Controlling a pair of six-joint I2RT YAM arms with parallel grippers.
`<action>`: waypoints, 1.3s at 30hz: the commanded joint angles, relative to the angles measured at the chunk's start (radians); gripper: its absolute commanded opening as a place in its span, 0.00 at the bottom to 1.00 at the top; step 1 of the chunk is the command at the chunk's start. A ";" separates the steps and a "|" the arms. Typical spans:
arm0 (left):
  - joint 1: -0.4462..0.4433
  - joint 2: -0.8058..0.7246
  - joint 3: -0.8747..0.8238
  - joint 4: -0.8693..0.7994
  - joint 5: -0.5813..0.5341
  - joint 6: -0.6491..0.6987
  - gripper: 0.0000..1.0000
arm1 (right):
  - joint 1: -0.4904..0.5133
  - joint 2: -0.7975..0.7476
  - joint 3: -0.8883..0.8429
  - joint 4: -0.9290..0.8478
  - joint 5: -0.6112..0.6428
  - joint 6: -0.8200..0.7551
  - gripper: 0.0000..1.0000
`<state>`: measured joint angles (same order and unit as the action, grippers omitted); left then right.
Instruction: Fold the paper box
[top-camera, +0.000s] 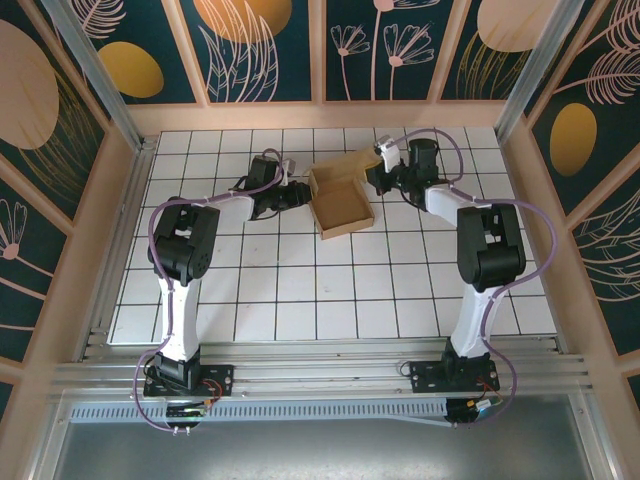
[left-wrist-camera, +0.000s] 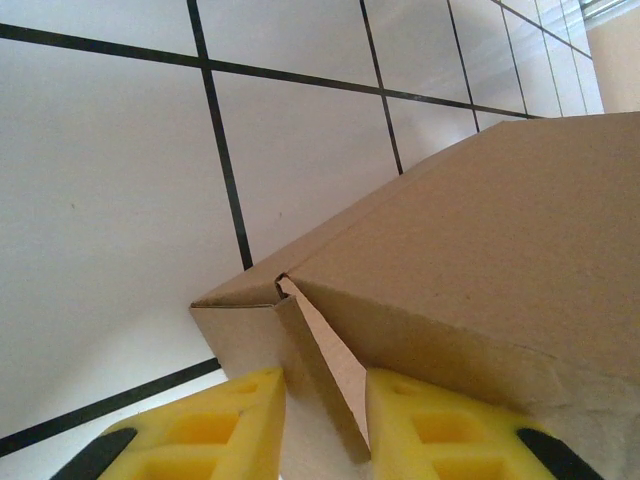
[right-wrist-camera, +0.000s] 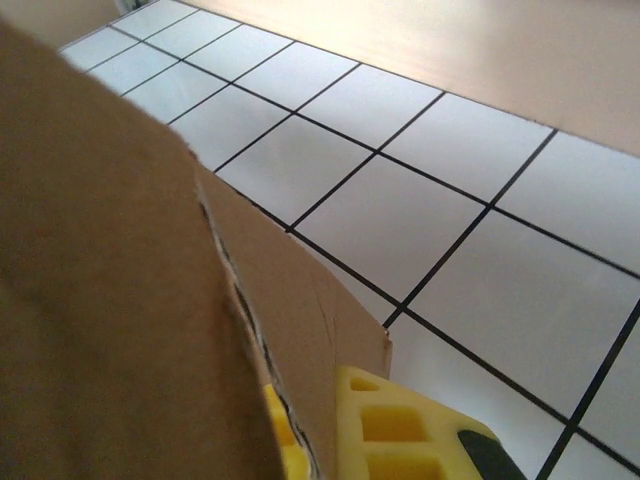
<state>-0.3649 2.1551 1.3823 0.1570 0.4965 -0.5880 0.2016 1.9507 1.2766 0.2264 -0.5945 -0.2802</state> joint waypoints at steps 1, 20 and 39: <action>0.001 0.028 0.020 -0.001 0.006 -0.015 0.27 | 0.037 0.017 0.009 -0.125 0.006 0.113 0.00; 0.000 0.027 0.015 0.006 -0.001 -0.023 0.27 | 0.108 0.066 0.122 -0.400 0.046 0.360 0.00; 0.000 0.009 0.017 -0.010 -0.012 -0.015 0.27 | 0.149 0.015 -0.103 -0.279 0.165 0.412 0.00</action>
<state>-0.3561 2.1555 1.3823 0.1585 0.4858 -0.6037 0.2913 1.9137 1.2617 0.1802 -0.3920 0.1116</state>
